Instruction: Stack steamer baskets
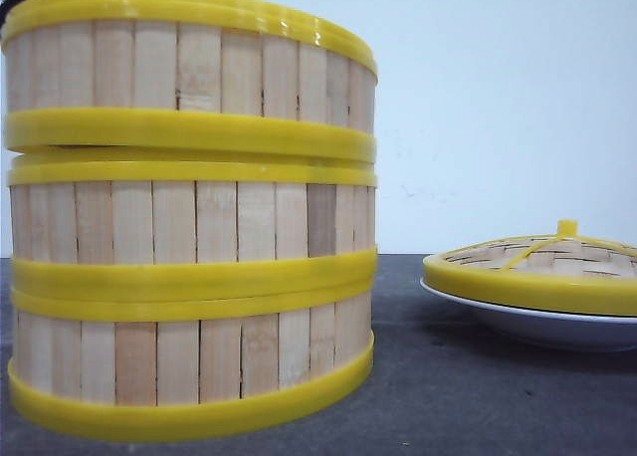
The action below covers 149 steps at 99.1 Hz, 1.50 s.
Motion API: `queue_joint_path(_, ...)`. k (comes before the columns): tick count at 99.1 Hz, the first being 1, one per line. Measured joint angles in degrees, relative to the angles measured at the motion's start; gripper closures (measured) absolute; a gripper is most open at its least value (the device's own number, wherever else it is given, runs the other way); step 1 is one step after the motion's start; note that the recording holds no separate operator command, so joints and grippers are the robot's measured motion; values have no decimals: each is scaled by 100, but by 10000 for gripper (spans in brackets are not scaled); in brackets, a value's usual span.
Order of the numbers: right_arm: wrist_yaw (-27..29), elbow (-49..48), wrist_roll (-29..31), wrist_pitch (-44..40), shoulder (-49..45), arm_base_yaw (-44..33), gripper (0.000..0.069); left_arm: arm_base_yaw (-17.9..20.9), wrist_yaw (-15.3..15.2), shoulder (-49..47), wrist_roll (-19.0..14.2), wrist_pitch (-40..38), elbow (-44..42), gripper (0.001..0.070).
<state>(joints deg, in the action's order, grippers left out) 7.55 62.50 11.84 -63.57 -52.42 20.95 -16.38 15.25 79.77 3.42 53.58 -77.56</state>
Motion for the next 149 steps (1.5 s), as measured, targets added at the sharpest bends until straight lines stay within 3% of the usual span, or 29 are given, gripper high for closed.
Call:
queue_joint_path(98, 0, 0, 0, 55, 0, 0, 345, -2, -61, 55, 11, 61, 0, 681)
queue_joint_path(120, 0, 0, 0, 61, 0, 0, 345, -28, -356, 55, 4, 105, 0, 682)
queue_joint_path(141, 0, 0, 0, 63, 0, 0, 345, -33, -382, 55, 4, 109, 0, 679)
queue_joint_path(149, 0, 0, 0, 83, 0, 0, 345, -39, -407, 55, 2, 111, 0, 643)
